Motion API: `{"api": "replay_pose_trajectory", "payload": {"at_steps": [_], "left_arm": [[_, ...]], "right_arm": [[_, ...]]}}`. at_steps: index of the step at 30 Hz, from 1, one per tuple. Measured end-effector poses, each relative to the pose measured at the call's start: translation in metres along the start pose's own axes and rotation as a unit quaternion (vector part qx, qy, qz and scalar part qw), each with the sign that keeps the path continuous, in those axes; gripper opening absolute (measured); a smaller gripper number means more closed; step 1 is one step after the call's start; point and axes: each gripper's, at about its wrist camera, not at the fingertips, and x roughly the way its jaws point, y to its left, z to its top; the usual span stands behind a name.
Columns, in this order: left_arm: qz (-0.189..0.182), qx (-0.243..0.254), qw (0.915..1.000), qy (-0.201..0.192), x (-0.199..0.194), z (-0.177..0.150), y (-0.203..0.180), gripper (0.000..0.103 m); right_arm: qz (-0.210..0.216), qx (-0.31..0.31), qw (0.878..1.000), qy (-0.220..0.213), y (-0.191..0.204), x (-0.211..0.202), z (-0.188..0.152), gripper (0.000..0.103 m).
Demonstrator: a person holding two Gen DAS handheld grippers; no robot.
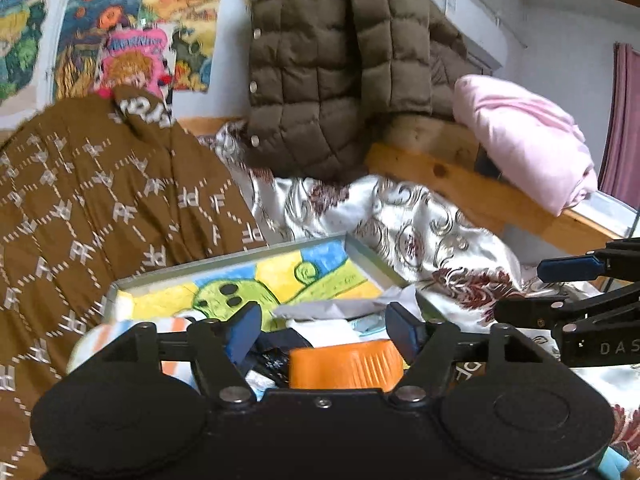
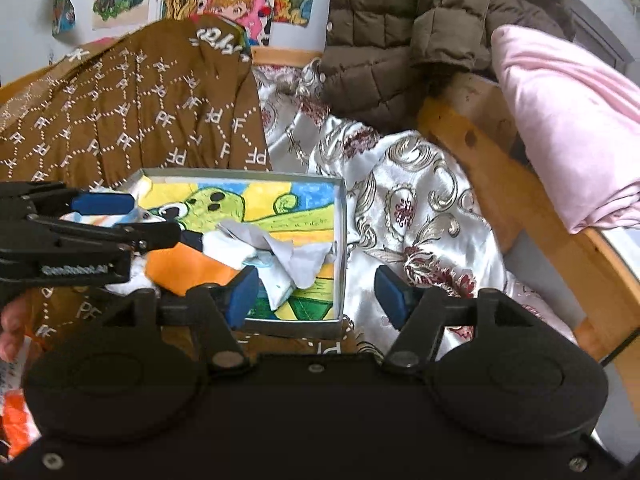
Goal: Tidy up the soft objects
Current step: 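Lift both open grippers away from the tray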
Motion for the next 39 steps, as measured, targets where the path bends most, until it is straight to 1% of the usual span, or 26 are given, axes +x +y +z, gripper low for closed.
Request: {"api": "replay_pose_trajectory", "payload": {"at_steps": [5,7,9,13,17,21,22,28,32,36,39], "left_arm": [[0.003,0.003,0.9999,-0.015,-0.039,0.001,-0.004,0.075],[0.006,0.007,0.9996,-0.026,-0.057,-0.001,-0.005,0.078],[0.011,0.002,0.9993,-0.035,-0.075,-0.003,-0.004,0.081],[0.024,-0.01,0.9985,-0.047,-0.108,-0.008,-0.001,0.083],[0.037,0.002,0.9978,-0.055,-0.141,-0.012,-0.004,0.087],[0.046,0.004,0.9971,-0.061,-0.178,-0.021,-0.009,0.092],[0.048,0.004,0.9969,-0.062,-0.187,-0.023,-0.01,0.093],[0.063,-0.008,0.9958,-0.066,-0.241,-0.04,-0.023,0.098],[0.067,-0.014,0.9956,-0.064,-0.272,-0.053,-0.038,0.098],[0.062,-0.014,0.9956,-0.069,-0.302,-0.067,-0.054,0.1],[0.059,-0.01,0.9955,-0.073,-0.317,-0.079,-0.063,0.1]], "right_arm": [[0.001,-0.005,1.0,-0.013,0.01,-0.037,0.006,0.066],[0.002,-0.006,1.0,-0.019,0.016,-0.052,0.008,0.068],[0.005,-0.006,1.0,-0.025,0.021,-0.068,0.011,0.074],[0.012,-0.008,0.999,-0.039,0.035,-0.099,0.013,0.078],[0.024,-0.006,0.998,-0.051,0.048,-0.131,0.012,0.084],[0.036,-0.003,0.997,-0.065,0.06,-0.17,0.005,0.093],[0.039,-0.001,0.997,-0.068,0.063,-0.181,0.003,0.094],[0.054,0.01,0.995,-0.084,0.077,-0.249,-0.02,0.101],[0.062,0.017,0.994,-0.088,0.082,-0.297,-0.045,0.102],[0.063,0.015,0.993,-0.095,0.087,-0.344,-0.072,0.102],[0.063,0.021,0.993,-0.093,0.085,-0.371,-0.094,0.102]]}}
